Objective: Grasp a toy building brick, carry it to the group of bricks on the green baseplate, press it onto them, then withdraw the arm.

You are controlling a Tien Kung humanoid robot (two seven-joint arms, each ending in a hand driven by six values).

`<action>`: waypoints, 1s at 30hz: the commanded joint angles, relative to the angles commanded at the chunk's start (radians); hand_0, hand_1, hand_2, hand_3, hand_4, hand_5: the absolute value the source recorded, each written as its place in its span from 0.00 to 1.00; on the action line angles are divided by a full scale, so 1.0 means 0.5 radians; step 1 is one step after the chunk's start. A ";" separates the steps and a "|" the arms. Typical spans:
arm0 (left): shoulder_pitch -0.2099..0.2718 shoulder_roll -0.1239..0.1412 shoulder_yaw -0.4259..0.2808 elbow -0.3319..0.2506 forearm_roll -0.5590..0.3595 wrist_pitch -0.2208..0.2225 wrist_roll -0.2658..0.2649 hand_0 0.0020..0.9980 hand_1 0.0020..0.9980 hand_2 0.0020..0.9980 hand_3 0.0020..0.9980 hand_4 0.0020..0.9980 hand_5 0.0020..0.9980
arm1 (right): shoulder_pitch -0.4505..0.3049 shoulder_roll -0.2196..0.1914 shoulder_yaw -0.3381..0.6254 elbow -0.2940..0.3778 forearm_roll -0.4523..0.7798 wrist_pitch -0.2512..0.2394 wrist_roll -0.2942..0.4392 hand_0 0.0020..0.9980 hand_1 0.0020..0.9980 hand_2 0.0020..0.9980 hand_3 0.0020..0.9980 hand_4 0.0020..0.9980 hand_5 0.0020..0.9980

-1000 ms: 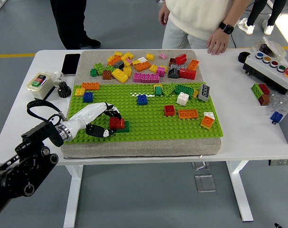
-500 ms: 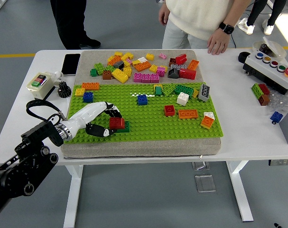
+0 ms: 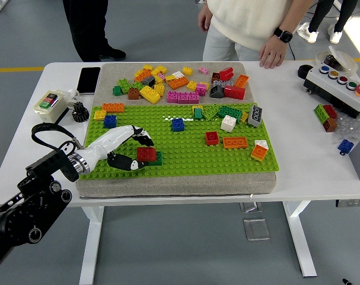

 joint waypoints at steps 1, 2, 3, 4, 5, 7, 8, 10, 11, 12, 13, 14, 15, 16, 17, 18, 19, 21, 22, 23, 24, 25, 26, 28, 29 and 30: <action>-0.001 0.000 -0.001 0.000 -0.001 0.000 -0.001 0.66 0.63 0.61 0.57 0.89 0.11 | 0.000 0.000 0.000 0.000 0.000 0.000 0.000 0.76 0.68 0.73 0.67 0.93 0.51; -0.001 -0.001 -0.002 0.001 -0.002 0.001 -0.002 0.66 0.63 0.61 0.57 0.89 0.11 | 0.001 0.000 0.000 0.000 0.000 -0.001 0.001 0.76 0.68 0.73 0.67 0.93 0.51; -0.002 -0.002 -0.004 0.001 -0.006 0.000 -0.006 0.68 0.64 0.61 0.58 0.90 0.12 | 0.001 0.001 0.000 0.000 0.000 -0.001 0.002 0.76 0.68 0.73 0.67 0.93 0.51; -0.004 -0.003 -0.005 0.001 -0.009 0.000 -0.009 0.68 0.64 0.61 0.58 0.90 0.12 | 0.001 0.001 0.001 0.000 0.000 -0.001 0.002 0.76 0.68 0.73 0.67 0.93 0.51; -0.005 -0.004 -0.006 0.000 -0.011 0.000 -0.010 0.68 0.64 0.61 0.58 0.90 0.12 | 0.001 0.001 0.001 0.000 0.000 0.000 0.002 0.76 0.68 0.73 0.67 0.93 0.51; -0.003 -0.004 -0.013 -0.007 -0.013 -0.002 -0.012 0.68 0.64 0.61 0.58 0.90 0.12 | 0.000 0.001 0.001 0.000 0.001 0.000 0.002 0.76 0.68 0.73 0.67 0.93 0.51; 0.002 -0.003 -0.025 -0.020 -0.016 -0.008 -0.013 0.68 0.64 0.61 0.58 0.90 0.12 | -0.001 0.000 0.001 0.000 0.002 0.001 0.002 0.76 0.68 0.73 0.67 0.93 0.51; 0.009 0.000 -0.038 -0.039 -0.018 -0.014 -0.014 0.71 0.65 0.62 0.58 0.93 0.14 | -0.002 -0.001 0.001 0.000 0.004 0.002 0.002 0.76 0.68 0.73 0.67 0.93 0.51; 0.012 0.002 -0.043 -0.051 -0.018 -0.016 -0.014 0.71 0.65 0.62 0.58 0.93 0.14 | -0.002 -0.001 0.001 0.000 0.004 0.003 0.001 0.76 0.68 0.73 0.67 0.93 0.51; 0.020 0.007 -0.054 -0.071 -0.017 -0.023 -0.014 0.71 0.65 0.62 0.58 0.93 0.14 | -0.003 -0.002 0.003 0.000 0.004 0.003 0.001 0.76 0.68 0.73 0.67 0.93 0.51; 0.028 0.010 -0.063 -0.089 -0.018 -0.028 -0.013 0.71 0.65 0.62 0.58 0.93 0.14 | -0.003 -0.002 0.004 0.000 0.005 0.004 0.001 0.76 0.68 0.73 0.67 0.93 0.51; 0.030 0.012 -0.066 -0.095 -0.018 -0.029 -0.012 0.71 0.65 0.62 0.58 0.93 0.14 | -0.003 -0.002 0.004 0.000 0.005 0.004 0.001 0.76 0.68 0.73 0.67 0.93 0.51; 0.035 0.013 -0.072 -0.107 -0.017 -0.033 -0.010 0.73 0.69 0.63 0.59 0.97 0.19 | -0.003 -0.002 0.004 0.000 0.006 0.004 0.001 0.76 0.68 0.73 0.67 0.93 0.51; 0.042 0.016 -0.080 -0.125 -0.016 -0.038 -0.008 0.73 0.69 0.63 0.59 0.97 0.19 | -0.002 -0.003 0.005 0.000 0.007 0.005 0.001 0.76 0.68 0.73 0.67 0.93 0.51; 0.054 0.020 -0.089 -0.147 -0.018 -0.053 -0.003 0.73 0.69 0.63 0.59 0.97 0.19 | -0.002 -0.003 0.006 0.000 0.008 0.004 0.002 0.76 0.68 0.73 0.67 0.93 0.51; 0.057 0.021 -0.091 -0.153 -0.018 -0.057 -0.001 0.73 0.69 0.63 0.59 0.97 0.19 | -0.001 -0.003 0.007 0.000 0.008 0.004 0.003 0.76 0.68 0.73 0.67 0.93 0.51; 0.066 0.024 -0.097 -0.163 -0.018 -0.068 -0.001 0.73 0.69 0.63 0.59 0.97 0.19 | -0.001 -0.002 0.006 0.000 0.009 0.004 0.004 0.76 0.68 0.73 0.67 0.93 0.51; 0.091 0.031 -0.113 -0.183 -0.024 -0.094 -0.003 0.82 0.76 0.73 0.61 1.00 0.44 | 0.001 -0.001 0.006 0.000 0.011 0.002 0.006 0.76 0.68 0.73 0.67 0.93 0.51; 0.094 0.032 -0.115 -0.186 -0.025 -0.097 -0.003 0.82 0.76 0.73 0.61 1.00 0.44 | 0.001 -0.001 0.007 0.000 0.011 0.002 0.007 0.76 0.68 0.73 0.67 0.93 0.51; 0.110 0.035 -0.128 -0.196 -0.036 -0.110 -0.004 0.82 0.76 0.73 0.61 1.00 0.44 | 0.000 0.000 0.007 0.000 0.012 0.002 0.007 0.76 0.68 0.73 0.67 0.93 0.51; 0.125 0.039 -0.141 -0.207 -0.041 -0.120 -0.003 0.82 0.76 0.73 0.61 1.00 0.44 | -0.001 0.000 0.008 0.000 0.013 0.003 0.006 0.76 0.68 0.73 0.67 0.93 0.51; 0.129 0.040 -0.145 -0.210 -0.041 -0.124 -0.003 0.82 0.76 0.73 0.61 1.00 0.44 | -0.002 0.000 0.009 0.000 0.014 0.004 0.006 0.76 0.68 0.73 0.67 0.93 0.51; 0.133 0.041 -0.149 -0.211 -0.047 -0.126 -0.003 0.82 0.76 0.73 0.61 1.00 0.44 | -0.003 -0.001 0.010 0.000 0.013 0.005 0.005 0.76 0.68 0.73 0.67 0.93 0.51; 0.137 0.043 -0.159 -0.209 -0.052 -0.131 -0.001 0.87 0.81 0.77 0.62 1.00 0.54 | -0.005 -0.002 0.011 0.000 0.014 0.006 0.004 0.76 0.68 0.73 0.67 0.93 0.51; 0.137 0.043 -0.162 -0.209 -0.052 -0.133 0.000 0.87 0.81 0.77 0.62 1.00 0.54 | -0.005 -0.002 0.011 0.000 0.015 0.006 0.004 0.76 0.68 0.73 0.67 0.93 0.51; 0.138 0.044 -0.164 -0.207 -0.052 -0.134 -0.001 0.87 0.81 0.77 0.62 1.00 0.54 | -0.004 -0.003 0.010 0.000 0.015 0.006 0.003 0.76 0.68 0.73 0.67 0.93 0.51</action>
